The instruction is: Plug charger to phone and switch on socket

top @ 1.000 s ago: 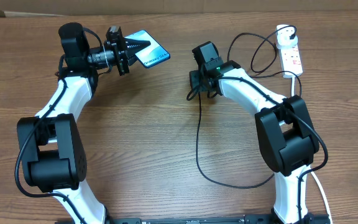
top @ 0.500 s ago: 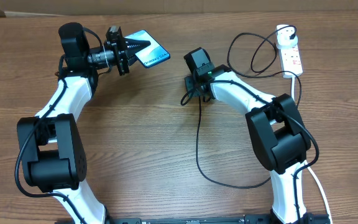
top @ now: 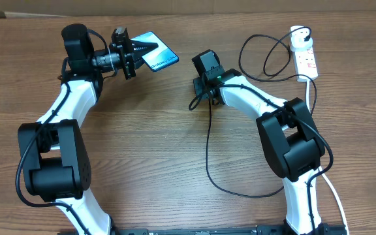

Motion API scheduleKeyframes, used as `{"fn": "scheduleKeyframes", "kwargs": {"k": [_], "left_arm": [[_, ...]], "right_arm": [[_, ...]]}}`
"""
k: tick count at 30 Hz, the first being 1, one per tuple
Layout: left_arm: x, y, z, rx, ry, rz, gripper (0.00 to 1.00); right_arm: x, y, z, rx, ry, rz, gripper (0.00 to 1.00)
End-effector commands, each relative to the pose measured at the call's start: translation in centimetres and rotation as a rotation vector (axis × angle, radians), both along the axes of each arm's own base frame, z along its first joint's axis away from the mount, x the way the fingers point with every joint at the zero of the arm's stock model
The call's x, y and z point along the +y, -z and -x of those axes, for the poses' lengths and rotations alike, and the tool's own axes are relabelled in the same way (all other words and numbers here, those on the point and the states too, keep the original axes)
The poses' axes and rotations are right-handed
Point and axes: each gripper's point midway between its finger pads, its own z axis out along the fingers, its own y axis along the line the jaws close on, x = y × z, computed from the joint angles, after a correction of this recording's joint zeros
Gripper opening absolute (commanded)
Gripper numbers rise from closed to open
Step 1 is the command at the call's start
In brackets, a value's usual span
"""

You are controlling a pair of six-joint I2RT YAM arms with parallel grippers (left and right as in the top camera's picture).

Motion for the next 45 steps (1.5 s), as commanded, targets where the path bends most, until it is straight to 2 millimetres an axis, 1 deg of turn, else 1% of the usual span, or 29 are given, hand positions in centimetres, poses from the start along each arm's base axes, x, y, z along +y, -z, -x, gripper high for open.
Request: {"fn": "scheduleKeyframes", "kwargs": {"k": [1,8,14,22,28,32,36,40,42,45], "left_arm": [[0.2,-1.1,0.4,-0.025,0.022,0.008,0.04],[0.2,-1.1,0.4,-0.024,0.021,0.008,0.04],[0.2,-1.1,0.3,-0.024,0.020,0.008,0.04],[0.2,-1.0,0.3,-0.024,0.015,0.006,0.04],[0.2,-1.0,0.2,-0.025,0.014,0.006,0.04],[0.2,-1.0,0.2,-0.025,0.014,0.006,0.04],[0.2,-1.0,0.2,-0.025,0.014,0.006,0.04],[0.2,-1.0,0.2,-0.025,0.014,0.005,0.04],[0.2,-1.0,0.2,-0.025,0.014,0.006,0.04],[0.2,-1.0,0.2,-0.025,0.014,0.005,0.04]], "right_arm": [[-0.2,0.5,-0.3,-0.003,-0.017,0.032,0.31],[-0.3,0.6,-0.2,0.002,-0.017,0.034,0.21],[-0.3,0.6,-0.2,0.005,-0.017,0.035,0.20],[-0.3,0.6,-0.1,0.007,-0.013,0.033,0.13],[-0.3,0.5,-0.1,0.006,-0.013,0.033,0.13],[-0.4,-0.1,-0.1,0.003,0.002,0.024,0.11],[-0.3,-1.6,-0.4,-0.016,0.005,0.008,0.10],[-0.2,-2.6,-0.4,-0.025,0.004,0.000,0.10],[-0.2,-2.7,-0.1,-0.016,-0.001,-0.005,0.10],[-0.2,-2.4,0.5,0.017,-0.009,-0.009,0.11]]}}
